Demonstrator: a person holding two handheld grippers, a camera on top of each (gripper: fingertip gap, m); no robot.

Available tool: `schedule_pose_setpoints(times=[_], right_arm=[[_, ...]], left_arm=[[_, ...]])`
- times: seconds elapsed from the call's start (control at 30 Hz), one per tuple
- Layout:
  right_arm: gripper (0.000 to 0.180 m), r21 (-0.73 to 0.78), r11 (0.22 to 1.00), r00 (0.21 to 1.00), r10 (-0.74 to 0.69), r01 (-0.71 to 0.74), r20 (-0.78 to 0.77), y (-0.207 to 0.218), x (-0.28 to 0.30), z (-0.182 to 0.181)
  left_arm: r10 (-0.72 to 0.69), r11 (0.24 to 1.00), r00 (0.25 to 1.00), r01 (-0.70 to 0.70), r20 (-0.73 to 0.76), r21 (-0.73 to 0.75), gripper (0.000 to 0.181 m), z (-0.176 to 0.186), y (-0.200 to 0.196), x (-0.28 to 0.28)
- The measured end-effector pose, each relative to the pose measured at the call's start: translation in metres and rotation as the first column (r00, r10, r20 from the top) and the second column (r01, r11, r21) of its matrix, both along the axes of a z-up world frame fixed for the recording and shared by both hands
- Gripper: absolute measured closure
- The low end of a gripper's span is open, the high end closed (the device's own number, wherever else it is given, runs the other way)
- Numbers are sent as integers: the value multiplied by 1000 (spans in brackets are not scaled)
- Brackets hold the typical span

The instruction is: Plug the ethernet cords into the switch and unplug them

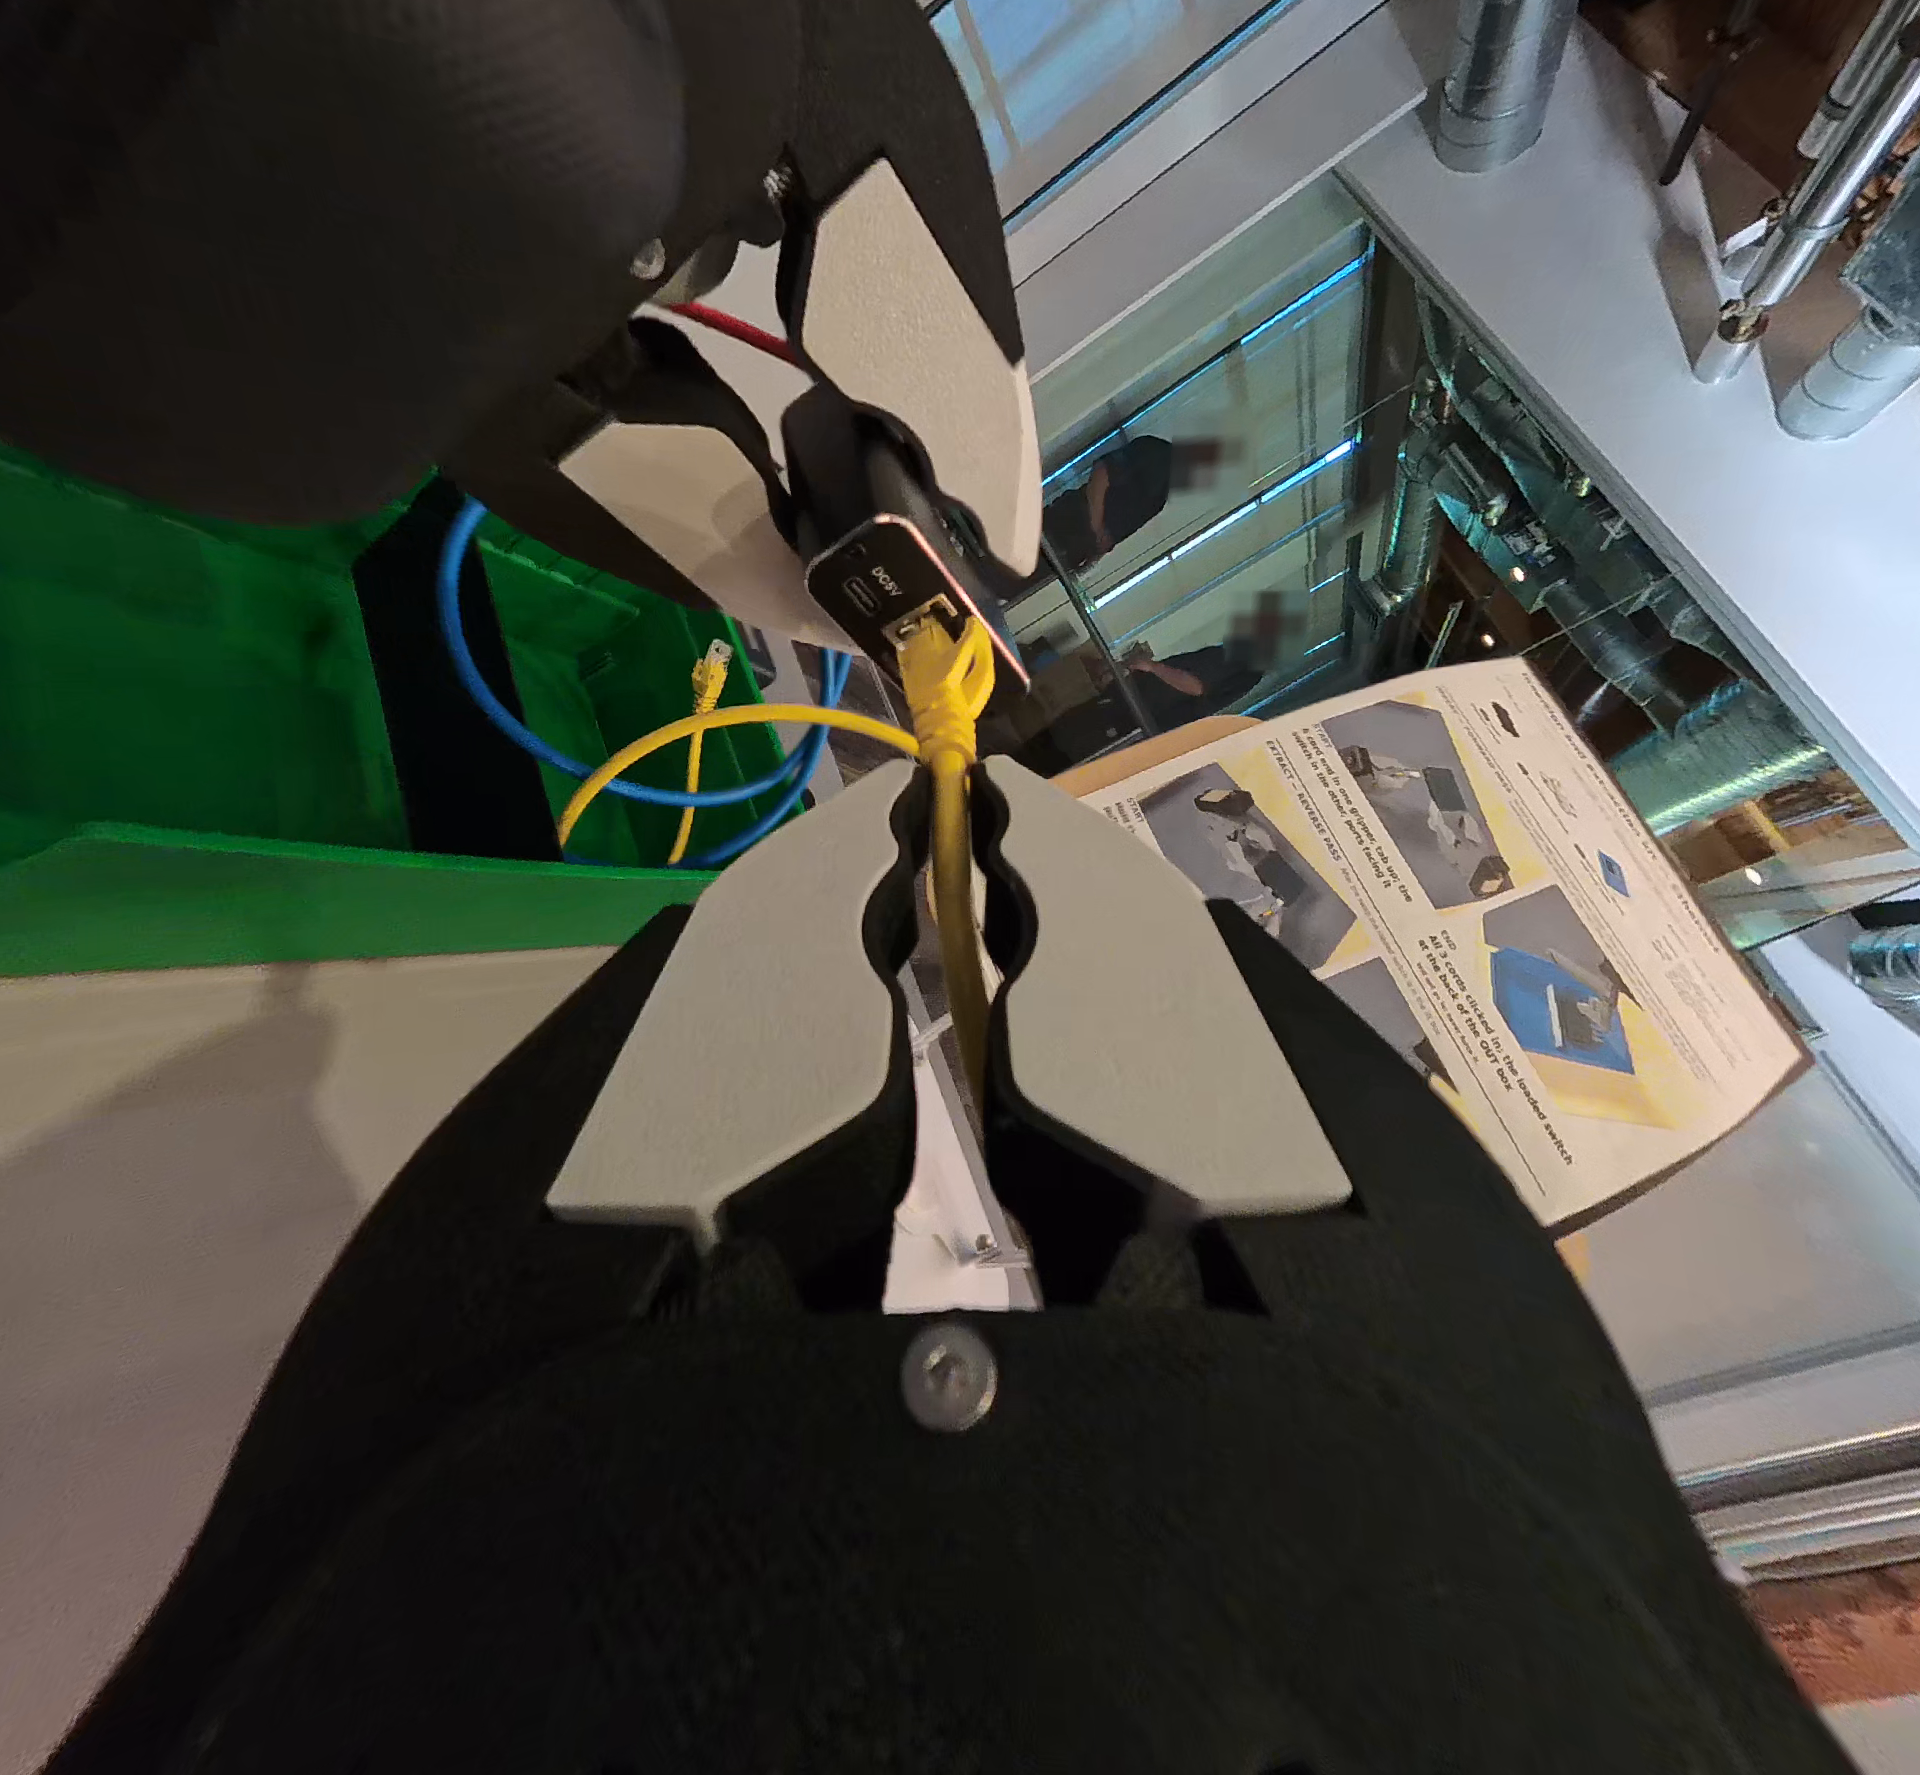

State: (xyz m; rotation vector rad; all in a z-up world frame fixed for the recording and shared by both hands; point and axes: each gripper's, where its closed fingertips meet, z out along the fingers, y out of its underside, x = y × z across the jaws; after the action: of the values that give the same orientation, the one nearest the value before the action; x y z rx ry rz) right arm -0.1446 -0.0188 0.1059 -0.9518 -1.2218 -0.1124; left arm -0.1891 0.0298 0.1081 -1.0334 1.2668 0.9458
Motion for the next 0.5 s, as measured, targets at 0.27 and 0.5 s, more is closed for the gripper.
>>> schedule_pose_setpoints(times=[0.27,0.5], right_arm=[[149,5,976,933,208,-216,-293,-39,47,73],[152,64,958,815,271,-279,-511,-60,126,129]], left_arm=[[10,998,986,-19,169,53,154,55,10,-6],[-42,995,962,16,271,98,154,136,6,-16]])
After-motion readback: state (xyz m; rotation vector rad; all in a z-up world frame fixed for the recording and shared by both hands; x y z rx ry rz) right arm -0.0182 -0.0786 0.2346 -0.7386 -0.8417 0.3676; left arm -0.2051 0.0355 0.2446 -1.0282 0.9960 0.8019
